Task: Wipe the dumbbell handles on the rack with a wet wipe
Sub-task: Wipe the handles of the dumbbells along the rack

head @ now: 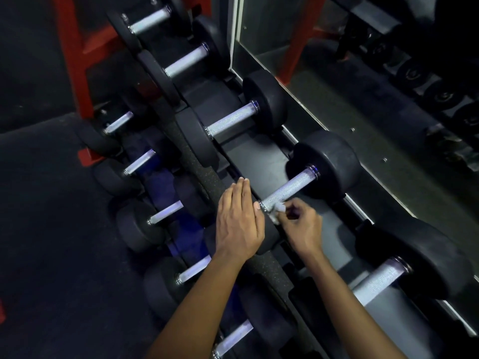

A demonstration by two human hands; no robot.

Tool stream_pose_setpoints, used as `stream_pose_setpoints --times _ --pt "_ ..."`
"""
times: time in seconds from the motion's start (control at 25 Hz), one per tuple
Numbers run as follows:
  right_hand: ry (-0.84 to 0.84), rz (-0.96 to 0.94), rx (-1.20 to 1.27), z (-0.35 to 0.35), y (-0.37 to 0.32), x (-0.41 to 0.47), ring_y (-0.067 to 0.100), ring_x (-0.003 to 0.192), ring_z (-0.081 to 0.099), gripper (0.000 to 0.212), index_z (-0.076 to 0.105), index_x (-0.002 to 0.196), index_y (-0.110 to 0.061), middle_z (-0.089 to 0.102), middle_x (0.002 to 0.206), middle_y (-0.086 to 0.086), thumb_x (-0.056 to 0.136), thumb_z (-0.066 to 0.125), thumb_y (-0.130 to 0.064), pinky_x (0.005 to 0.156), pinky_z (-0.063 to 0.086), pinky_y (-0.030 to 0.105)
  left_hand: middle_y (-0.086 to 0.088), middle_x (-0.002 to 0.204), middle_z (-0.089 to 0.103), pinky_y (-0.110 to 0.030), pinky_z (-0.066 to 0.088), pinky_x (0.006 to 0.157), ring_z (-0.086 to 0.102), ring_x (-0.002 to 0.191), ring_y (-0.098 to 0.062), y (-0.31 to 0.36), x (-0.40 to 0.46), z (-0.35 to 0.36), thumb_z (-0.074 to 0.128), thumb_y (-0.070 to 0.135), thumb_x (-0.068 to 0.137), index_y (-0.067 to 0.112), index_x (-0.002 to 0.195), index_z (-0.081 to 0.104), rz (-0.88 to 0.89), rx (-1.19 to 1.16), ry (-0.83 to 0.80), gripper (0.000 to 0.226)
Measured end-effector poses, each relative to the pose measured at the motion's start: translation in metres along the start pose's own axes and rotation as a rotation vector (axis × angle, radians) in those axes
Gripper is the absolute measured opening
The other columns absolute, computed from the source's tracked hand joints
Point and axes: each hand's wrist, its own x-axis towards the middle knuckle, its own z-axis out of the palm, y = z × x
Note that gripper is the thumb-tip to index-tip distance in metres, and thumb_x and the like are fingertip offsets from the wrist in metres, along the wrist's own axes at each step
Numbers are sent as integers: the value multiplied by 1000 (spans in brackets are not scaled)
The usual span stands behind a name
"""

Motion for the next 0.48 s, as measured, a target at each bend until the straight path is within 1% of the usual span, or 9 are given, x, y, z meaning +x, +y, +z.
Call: stream_pose_setpoints --times 0.08,0.12,0.2,0.28,0.36,0.4,0.48 --pt "183 122 84 -6 1 7 4 60 56 7 63 78 -14 64 70 -3 79 70 -13 58 39 6 -16 140 47 -40 31 110 44 128 -30 0 0 0 26 26 95 -3 137 42 4 0 2 53" --pt "256 192 132 -7 1 13 5 60 54 6 63 80 -12 63 71 -1 78 69 -10 59 39 7 -17 140 47 -40 31 110 44 127 -30 0 0 0 26 26 95 -3 137 42 5 1 8 53" --pt "353 328 320 -5 0 27 7 60 51 12 59 76 -13 60 71 1 77 66 -3 63 42 18 -17 140 47 -40 31 111 44 127 -30 -1 1 1 26 26 96 -3 137 42 5 0 13 53" --pt "408 457 648 -3 -6 41 9 62 52 21 54 73 -16 58 71 1 79 58 4 66 45 26 -17 140 47 -41 32 110 44 127 -30 0 0 1 25 26 95 -3 137 42 1 -1 9 53" --pt "364 599 1004 -4 -12 51 15 68 55 18 54 76 -13 57 75 5 82 49 3 68 47 29 -16 140 47 -41 32 110 44 127 -30 0 0 0 25 26 95 -3 137 41 -2 -1 4 54" --pt "307 658 1153 -6 -13 53 18 74 57 15 55 79 -12 59 79 6 84 46 -1 74 47 31 -16 140 47 -41 32 110 44 127 -30 0 0 0 25 26 95 -3 137 41 -2 -2 4 54" --pt "196 707 1311 -9 -14 56 20 91 59 14 55 83 -13 62 91 5 86 42 -12 91 43 35 -16 140 47 -41 32 110 44 127 -30 0 1 0 25 27 95 -3 137 41 2 2 7 54"
